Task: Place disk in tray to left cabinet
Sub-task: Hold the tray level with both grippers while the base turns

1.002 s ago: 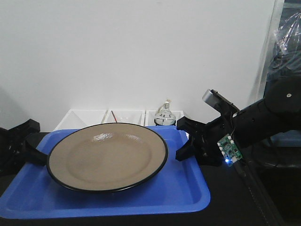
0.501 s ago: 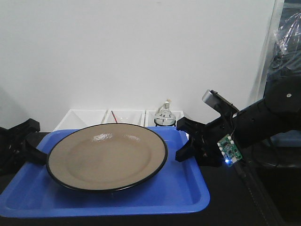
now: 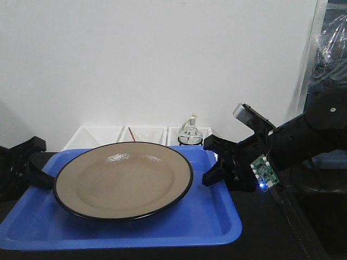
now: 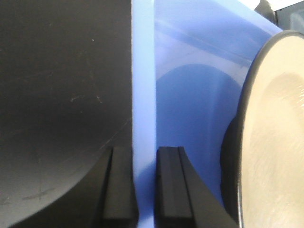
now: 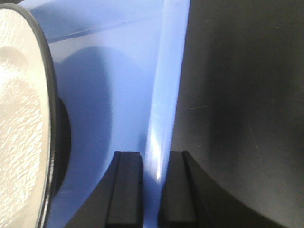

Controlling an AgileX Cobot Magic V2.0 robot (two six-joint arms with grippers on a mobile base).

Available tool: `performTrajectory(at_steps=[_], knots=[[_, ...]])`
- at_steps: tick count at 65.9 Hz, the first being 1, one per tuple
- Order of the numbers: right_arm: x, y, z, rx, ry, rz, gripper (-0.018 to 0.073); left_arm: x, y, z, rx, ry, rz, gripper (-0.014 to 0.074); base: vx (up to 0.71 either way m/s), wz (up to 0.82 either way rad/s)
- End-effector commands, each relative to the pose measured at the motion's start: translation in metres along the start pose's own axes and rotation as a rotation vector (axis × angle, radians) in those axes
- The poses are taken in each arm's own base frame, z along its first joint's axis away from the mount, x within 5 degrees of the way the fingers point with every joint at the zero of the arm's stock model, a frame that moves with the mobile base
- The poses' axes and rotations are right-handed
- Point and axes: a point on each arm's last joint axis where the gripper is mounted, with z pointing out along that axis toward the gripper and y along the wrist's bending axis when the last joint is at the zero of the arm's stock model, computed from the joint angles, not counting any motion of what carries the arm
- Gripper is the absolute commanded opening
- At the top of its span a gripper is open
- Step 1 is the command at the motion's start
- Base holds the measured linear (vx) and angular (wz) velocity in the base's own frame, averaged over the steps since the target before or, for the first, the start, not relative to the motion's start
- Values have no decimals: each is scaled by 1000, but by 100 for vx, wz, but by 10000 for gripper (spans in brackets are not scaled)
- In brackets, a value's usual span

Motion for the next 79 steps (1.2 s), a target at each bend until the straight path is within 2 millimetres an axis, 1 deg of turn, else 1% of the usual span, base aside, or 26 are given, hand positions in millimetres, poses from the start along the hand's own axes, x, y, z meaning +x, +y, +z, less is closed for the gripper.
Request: performTrajectory(at_steps=[1,39,79], knots=[[3,48,-28,-252,-59,40,-4,6,-43,-18,244,-17,-45,-1,0,0],[3,48,-28,-252,-57,39,-4,6,-43,-18,244,-18,-45,-1,-2,3],[3,48,-28,-252,-57,39,-4,6,-43,-18,244,-18,-45,-1,-14,10]])
